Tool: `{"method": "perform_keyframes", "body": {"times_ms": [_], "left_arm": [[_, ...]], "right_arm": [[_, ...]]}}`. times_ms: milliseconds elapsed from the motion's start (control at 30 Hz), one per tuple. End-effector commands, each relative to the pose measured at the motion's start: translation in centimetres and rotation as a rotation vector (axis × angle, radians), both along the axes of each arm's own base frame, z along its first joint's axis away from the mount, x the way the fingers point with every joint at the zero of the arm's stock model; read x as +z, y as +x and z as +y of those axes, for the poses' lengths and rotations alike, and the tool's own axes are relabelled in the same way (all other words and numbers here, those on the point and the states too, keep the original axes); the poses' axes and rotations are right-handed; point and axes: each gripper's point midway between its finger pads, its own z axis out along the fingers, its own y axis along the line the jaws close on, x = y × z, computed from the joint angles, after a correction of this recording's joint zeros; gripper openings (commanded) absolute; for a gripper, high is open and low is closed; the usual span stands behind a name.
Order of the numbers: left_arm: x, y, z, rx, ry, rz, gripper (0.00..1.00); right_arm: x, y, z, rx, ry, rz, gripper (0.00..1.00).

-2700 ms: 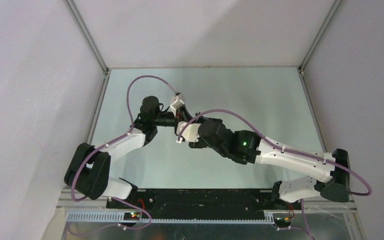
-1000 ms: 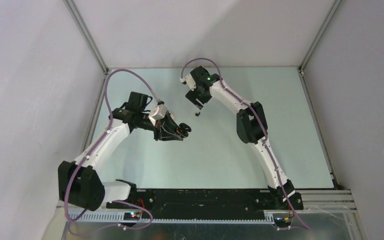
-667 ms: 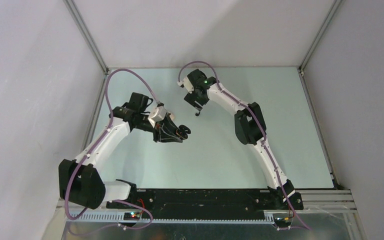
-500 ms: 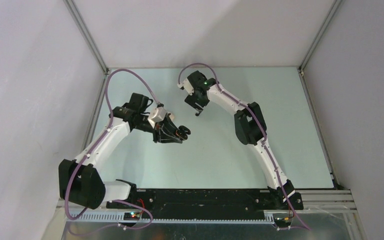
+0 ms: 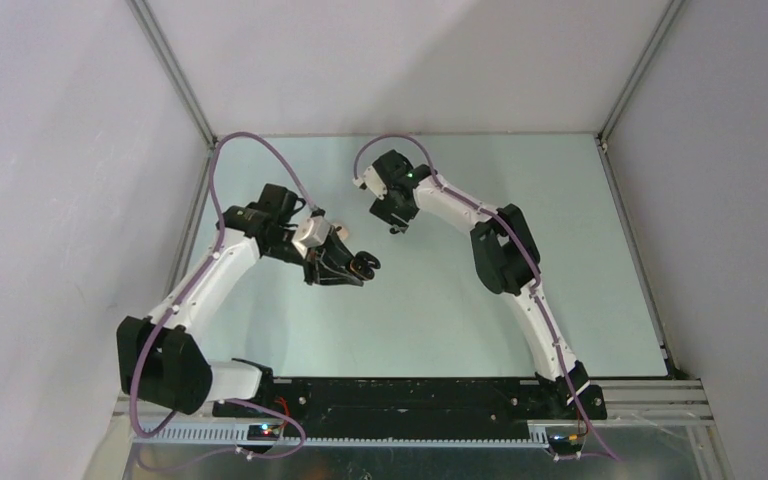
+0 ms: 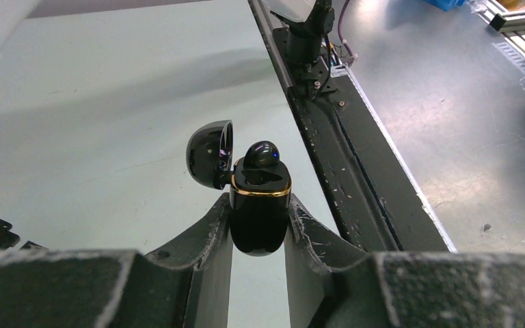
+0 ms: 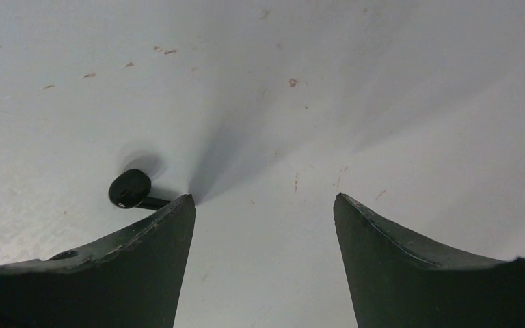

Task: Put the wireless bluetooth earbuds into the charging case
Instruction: Pick up the earbud from the center of the board.

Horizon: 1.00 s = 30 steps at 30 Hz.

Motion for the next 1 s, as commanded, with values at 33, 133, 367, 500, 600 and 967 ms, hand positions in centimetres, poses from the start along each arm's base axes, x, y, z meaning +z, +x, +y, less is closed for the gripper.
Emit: {"method": "perform_keyframes", "body": {"times_ms": [33,133,367,500,600,967], "left_arm": [[1.4,1.2,-0.3,-0.006,-0.008,0.010,0.00],[0.8,1.3,-0.4,-0.015,0.013,0.103,0.00],[1.3,2.1,-0.7,-0.038,0.021,0.176,0.00],[1.3,2.3,-0.6,-0.040,0.045,0.180,0.00],[1.4,2.2,-0.3,-0.043,0.083,0.152,0.00],[0.7,6.8,-1.1,0.202,0.276,-0.099,0.00]], "right_arm": [[1.8,2.8,-1.4,-0.109,-0.029,-0.116,0.79],[2.2,3.5,-1.4,-0.127,-0.016,-0.143,0.79],[1.4,3.3,-0.3,-0.117,-0.008,-0.137,0.81],[1.3,3.1,0.5,-0.110,0.012,-0.118,0.81],[1.6,2.9,0.8,-0.106,0.021,-0.103,0.81],[1.7,2.6,0.4,-0.100,-0.001,-0.094,0.82]]}}
